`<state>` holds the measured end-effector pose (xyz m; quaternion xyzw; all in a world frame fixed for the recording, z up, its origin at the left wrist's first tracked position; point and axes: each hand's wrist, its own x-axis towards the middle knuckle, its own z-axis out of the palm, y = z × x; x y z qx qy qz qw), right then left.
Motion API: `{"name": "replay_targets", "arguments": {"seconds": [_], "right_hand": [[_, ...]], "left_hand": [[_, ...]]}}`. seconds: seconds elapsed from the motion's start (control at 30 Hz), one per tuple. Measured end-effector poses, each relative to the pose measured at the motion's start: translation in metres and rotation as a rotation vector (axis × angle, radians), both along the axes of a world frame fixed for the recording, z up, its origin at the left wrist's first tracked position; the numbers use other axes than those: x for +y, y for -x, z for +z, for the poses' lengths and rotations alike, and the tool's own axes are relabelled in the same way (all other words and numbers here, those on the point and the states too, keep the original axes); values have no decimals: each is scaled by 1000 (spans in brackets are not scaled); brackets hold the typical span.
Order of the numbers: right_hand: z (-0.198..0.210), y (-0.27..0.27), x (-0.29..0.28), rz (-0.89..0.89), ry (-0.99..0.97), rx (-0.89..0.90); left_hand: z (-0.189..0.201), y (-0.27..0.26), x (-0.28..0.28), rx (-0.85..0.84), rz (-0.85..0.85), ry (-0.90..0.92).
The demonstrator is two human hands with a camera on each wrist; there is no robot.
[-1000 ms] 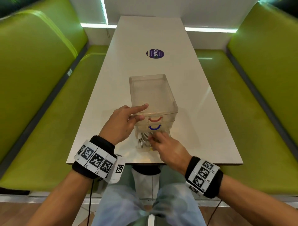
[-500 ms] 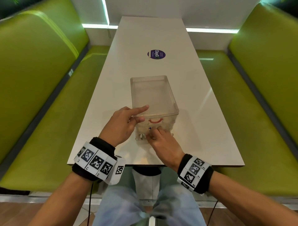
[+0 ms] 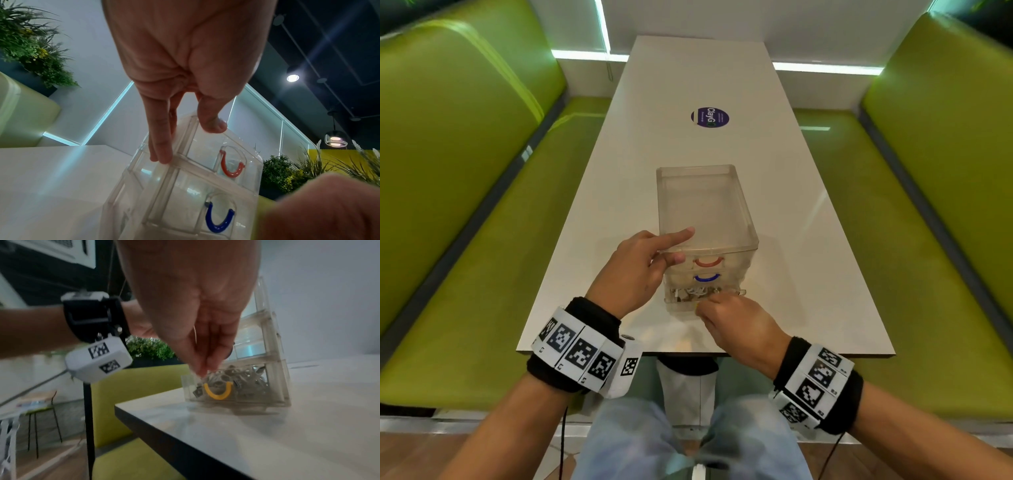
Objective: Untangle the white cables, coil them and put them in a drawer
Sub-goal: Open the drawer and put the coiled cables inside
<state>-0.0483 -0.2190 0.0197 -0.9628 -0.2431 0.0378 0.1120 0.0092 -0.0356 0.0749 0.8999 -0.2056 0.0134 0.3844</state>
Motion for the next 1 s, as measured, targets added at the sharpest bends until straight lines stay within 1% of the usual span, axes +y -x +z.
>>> {"name": "replay_targets", "arguments": {"seconds": [0.03, 0.1, 0.2, 0.27, 0.37, 0.4, 0.43, 0.5, 0.53, 0.57, 0.6, 0.63, 0.7, 0.73, 0.77, 0.83, 0.9, 1.0], "right_hand": [[-2, 0, -1, -7, 17, 82], [-7, -4, -4, -19, 31, 154], [-12, -18, -2, -51, -22, 147], [-9, -22, 0, -50, -10, 167], [10, -17, -6, 17, -21, 179], [21, -13, -10, 44, -89, 144], [36, -9, -15, 54, -211, 81], [66, -6, -31, 42, -506, -121], [76, -11, -42, 28, -592, -217], [84, -19, -54, 6, -606, -287], [89, -29, -65, -28, -566, -322], [89, -42, -74, -58, -490, -309], [80, -65, -87, -95, -349, -158], [75, -72, -89, -109, -344, -94], [69, -77, -88, -115, -380, -79], [65, -79, -78, -98, -423, -201], [66, -76, -65, -47, -368, -344], [66, -67, -47, 7, -358, -335]], "left_hand": [[0, 0, 0, -2, 1, -6], [0, 0, 0, 0, -2, -17], [0, -1, 0, 13, -12, 1], [-2, -3, 2, 31, -11, 9], [-5, -2, 4, 19, -26, -2], [-5, 0, 5, 28, -30, 17], [-6, 4, 7, 57, -36, 60], [-5, 16, 12, 105, -8, 181], [-5, 26, 16, 94, 40, 228], [-8, 37, 22, 49, 90, 265], [-15, 49, 30, -12, 126, 255], [-25, 62, 40, -23, 133, 201], [-51, 91, 58, 99, 47, 40], [-65, 104, 67, 195, -11, -48], [-81, 113, 77, 272, -66, -123], [-103, 129, 89, 435, -138, -233], [-119, 139, 98, 561, -136, -303], [-130, 138, 101, 781, -80, -322]]}}
